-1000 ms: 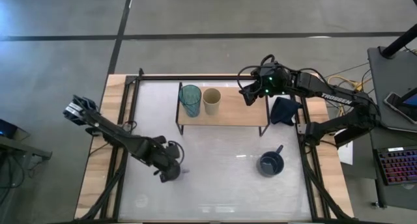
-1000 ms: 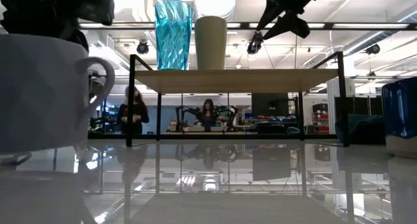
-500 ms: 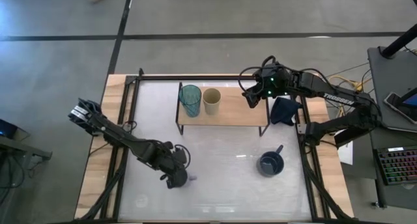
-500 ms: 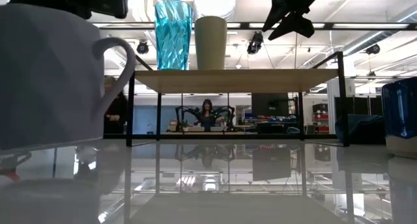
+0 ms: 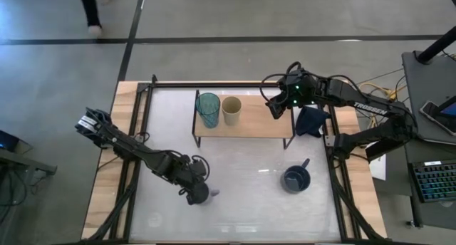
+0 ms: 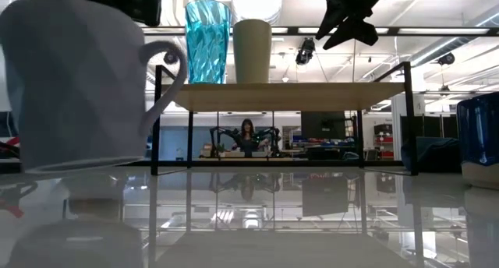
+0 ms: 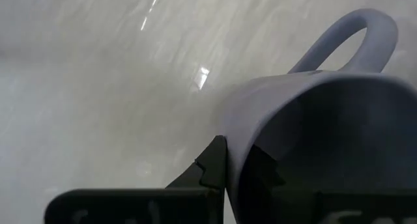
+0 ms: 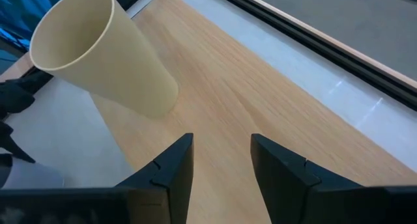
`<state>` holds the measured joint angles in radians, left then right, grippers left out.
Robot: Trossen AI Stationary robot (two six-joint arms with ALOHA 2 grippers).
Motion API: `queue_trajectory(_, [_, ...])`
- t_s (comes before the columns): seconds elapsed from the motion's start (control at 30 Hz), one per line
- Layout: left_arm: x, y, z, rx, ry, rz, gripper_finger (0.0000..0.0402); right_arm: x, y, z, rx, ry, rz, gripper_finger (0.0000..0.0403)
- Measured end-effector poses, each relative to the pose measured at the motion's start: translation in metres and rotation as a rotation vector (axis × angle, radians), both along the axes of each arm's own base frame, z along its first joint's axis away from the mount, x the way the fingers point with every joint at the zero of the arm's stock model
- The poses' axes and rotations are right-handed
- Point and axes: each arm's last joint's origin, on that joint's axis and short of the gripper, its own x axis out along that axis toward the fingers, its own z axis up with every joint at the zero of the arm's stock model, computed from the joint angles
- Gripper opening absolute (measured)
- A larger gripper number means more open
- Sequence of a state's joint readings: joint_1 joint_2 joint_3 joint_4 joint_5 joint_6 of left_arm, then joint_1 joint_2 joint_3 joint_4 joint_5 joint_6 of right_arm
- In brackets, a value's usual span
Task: Stack small to large cups/mugs on shelf
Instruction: Put the purple mug on the shelf
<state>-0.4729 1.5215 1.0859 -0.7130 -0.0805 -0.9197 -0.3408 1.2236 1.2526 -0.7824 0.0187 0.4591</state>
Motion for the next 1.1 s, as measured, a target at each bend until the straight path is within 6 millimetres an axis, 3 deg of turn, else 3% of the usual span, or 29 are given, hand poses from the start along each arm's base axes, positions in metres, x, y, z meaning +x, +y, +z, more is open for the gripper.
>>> queue_trajectory(0.13, [0.000, 0.000, 0.000, -0.007, 0.004, 0.015, 0.0012, 0.000, 0.000, 0.000, -0.007, 0.001, 0.006, 0.0151])
queue_trajectory(0.57, [0.003, -0.001, 0.012, -0.023, -0.027, 0.017, 0.0089, 0.000, 0.000, 0.000, -0.021, 0.004, 0.011, 0.0192])
queue_trajectory(0.87, [-0.007, 0.004, 0.008, 0.007, 0.071, 0.011, 0.0093, 0.000, 0.000, 0.000, -0.024, 0.006, 0.011, 0.0194])
queue_trajectory(1.1, [-0.021, 0.010, 0.024, 0.017, 0.133, 0.069, 0.0093, 0.000, 0.000, 0.000, -0.026, 0.005, 0.012, 0.0194])
